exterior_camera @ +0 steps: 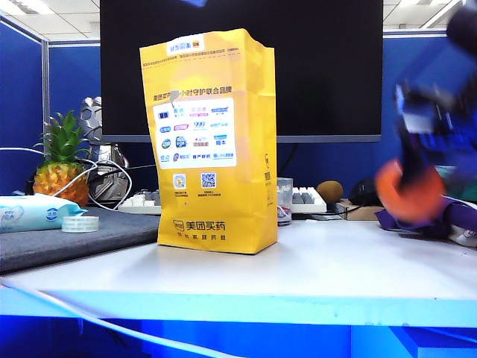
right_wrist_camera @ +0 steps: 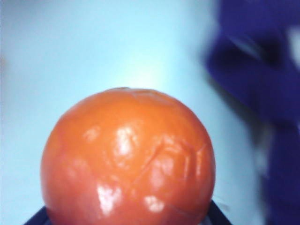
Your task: Pick up the orange and throw it into the yellow paper bag.
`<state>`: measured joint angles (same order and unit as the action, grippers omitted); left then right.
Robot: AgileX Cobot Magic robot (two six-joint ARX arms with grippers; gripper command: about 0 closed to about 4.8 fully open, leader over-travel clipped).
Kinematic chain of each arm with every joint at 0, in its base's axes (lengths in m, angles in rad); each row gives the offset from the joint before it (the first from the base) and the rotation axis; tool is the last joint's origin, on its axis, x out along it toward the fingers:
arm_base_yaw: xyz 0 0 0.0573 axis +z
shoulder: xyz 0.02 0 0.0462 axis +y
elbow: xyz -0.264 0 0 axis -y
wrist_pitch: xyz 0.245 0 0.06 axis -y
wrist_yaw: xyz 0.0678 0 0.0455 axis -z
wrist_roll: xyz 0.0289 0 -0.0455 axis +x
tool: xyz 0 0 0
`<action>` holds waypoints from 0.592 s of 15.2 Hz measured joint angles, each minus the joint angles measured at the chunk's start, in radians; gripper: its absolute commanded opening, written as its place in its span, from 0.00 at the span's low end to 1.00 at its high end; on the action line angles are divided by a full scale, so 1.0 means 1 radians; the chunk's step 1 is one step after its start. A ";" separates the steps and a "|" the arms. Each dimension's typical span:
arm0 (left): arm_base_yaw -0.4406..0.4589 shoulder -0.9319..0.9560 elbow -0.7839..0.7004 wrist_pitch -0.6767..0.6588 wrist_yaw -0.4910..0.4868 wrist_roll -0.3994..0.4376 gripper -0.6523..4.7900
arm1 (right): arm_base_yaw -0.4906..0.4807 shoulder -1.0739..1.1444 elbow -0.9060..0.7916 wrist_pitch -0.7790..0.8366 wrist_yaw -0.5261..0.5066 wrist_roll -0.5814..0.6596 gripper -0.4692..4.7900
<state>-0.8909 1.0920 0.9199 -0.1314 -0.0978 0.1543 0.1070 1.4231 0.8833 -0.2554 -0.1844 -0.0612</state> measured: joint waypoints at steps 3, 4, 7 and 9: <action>0.000 -0.009 0.000 0.000 -0.295 0.074 1.00 | 0.037 -0.122 0.043 -0.024 -0.070 0.016 0.35; 0.001 -0.016 0.000 0.009 -0.454 0.088 1.00 | 0.058 -0.190 0.069 -0.023 -0.082 0.021 0.35; 0.008 -0.040 0.000 0.077 -0.549 0.232 1.00 | 0.125 -0.321 0.170 0.005 -0.163 0.023 0.35; 0.012 -0.066 0.000 0.097 -0.434 0.261 1.00 | 0.177 -0.340 0.254 0.080 -0.268 0.038 0.36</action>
<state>-0.8787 1.0260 0.9199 -0.0341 -0.5320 0.4156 0.2840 1.0828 1.1378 -0.1757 -0.4526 -0.0231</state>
